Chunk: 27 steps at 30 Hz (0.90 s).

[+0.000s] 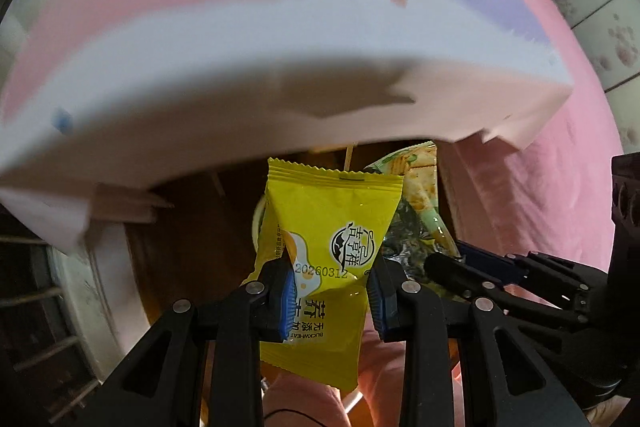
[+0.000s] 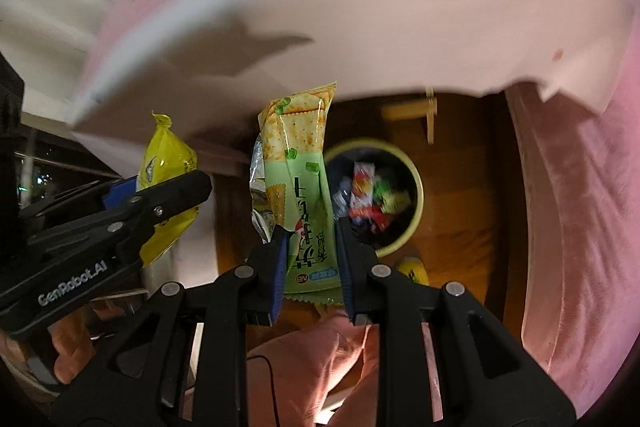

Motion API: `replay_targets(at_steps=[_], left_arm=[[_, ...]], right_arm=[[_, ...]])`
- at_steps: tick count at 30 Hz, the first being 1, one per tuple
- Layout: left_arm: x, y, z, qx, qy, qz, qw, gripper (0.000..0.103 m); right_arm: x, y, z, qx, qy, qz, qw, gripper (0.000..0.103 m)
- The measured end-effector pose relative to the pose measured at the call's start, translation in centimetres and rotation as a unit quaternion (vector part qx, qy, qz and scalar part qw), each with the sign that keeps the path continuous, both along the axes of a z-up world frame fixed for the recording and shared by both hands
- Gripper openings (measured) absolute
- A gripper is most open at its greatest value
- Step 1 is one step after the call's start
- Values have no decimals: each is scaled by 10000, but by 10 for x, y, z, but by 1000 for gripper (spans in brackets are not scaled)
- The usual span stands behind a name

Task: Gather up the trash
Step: 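Carry both packets over the bin and open both tools to drop them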

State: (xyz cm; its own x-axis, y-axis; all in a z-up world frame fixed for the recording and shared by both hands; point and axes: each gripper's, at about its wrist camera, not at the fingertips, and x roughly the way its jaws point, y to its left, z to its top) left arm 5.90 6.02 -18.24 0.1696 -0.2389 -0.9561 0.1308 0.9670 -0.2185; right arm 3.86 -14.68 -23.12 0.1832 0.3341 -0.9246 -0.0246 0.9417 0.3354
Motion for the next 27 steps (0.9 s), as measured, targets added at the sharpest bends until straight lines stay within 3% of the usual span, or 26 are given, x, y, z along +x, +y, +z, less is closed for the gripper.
replay_targets(at_steps=[14,19,22,24,27], left_arm=[[23,-50,-193,526,553,-59,9971,29],[42,-54,-241,582,548,-18,9968,33],[48,-49,-264,541,544,23,9971,41],[49,-42,-278,549,595,31,9967,60],[51,-32,-295,550,667,49,9962,79]], right_arm=[[33,-17,-203,-481,751,-85,9960,21],[45,-13,-258,-549,917,44,9943,23],[52,-8,-284,-420,1014,161,9938,34],[56,-8,-292,-385,1040,180,9937,45],[57,-6,-301,-424,979,123,9942,52]])
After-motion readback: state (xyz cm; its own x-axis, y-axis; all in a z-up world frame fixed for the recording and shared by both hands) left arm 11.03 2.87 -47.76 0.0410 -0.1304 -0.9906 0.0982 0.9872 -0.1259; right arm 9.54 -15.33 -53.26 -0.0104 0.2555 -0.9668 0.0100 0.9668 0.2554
